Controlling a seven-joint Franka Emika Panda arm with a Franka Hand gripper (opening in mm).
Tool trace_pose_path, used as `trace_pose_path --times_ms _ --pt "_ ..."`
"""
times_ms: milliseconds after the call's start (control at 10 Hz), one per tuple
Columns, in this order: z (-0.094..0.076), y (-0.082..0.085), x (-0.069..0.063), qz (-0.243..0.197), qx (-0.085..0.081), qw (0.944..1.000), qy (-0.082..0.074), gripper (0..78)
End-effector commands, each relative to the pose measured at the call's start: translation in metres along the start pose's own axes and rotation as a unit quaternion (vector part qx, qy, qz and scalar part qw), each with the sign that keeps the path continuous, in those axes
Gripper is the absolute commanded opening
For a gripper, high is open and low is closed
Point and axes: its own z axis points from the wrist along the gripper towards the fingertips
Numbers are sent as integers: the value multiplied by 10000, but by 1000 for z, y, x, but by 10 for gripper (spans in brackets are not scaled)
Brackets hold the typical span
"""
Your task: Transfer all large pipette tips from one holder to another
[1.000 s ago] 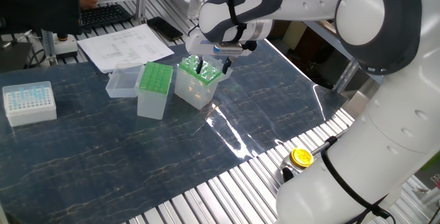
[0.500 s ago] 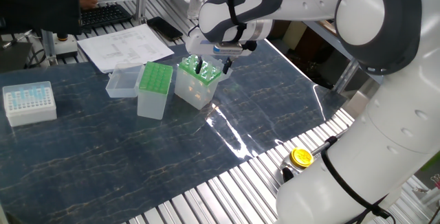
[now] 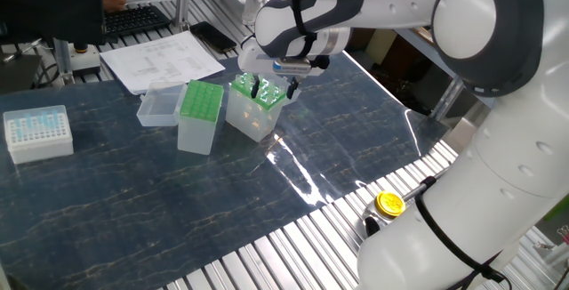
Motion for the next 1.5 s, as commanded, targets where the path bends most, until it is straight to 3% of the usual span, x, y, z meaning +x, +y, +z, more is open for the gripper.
trace_pose_path --times_ms 100,1500 --pt "7 2 -1 -2 -24 10000 -33 775" --pt "17 3 0 -31 -67 9999 -70 775"
